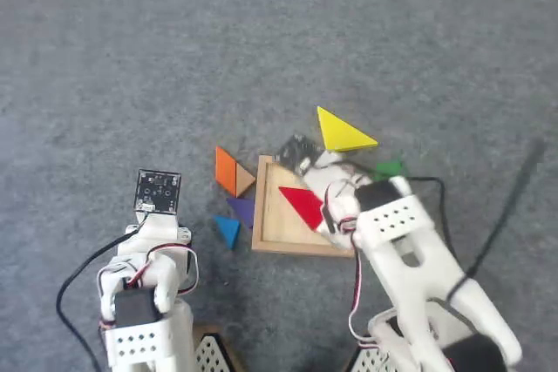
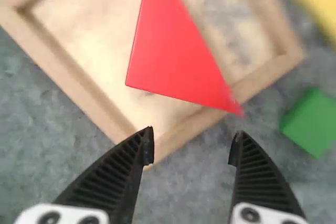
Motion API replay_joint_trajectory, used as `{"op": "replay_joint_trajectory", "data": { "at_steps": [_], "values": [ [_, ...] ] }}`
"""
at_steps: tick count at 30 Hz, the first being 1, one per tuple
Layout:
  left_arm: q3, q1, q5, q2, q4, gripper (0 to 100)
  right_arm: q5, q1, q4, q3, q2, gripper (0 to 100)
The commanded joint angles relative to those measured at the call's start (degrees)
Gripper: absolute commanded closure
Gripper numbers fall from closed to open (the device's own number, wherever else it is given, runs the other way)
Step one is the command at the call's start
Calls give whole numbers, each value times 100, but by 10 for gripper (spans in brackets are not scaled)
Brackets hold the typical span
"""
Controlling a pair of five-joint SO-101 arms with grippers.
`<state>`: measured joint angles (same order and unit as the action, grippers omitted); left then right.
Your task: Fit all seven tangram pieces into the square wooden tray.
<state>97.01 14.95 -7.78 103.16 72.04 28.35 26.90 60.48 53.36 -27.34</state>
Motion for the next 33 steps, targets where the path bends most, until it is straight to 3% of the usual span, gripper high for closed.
{"op": "replay_joint_trajectory", "data": {
  "at_steps": [1, 12, 26, 33],
  "values": [
    [-48, 0, -35, 70, 26, 985, -62, -57, -549, 35, 567, 772],
    [-48, 0, -35, 70, 26, 985, -62, -66, -954, -1143, 2457, 772],
    [-48, 0, -35, 70, 26, 985, -62, -31, -752, -2673, 2844, 771],
    [-48, 0, -35, 70, 26, 985, -70, -31, -971, -3349, 3960, 768]
  ]
}}
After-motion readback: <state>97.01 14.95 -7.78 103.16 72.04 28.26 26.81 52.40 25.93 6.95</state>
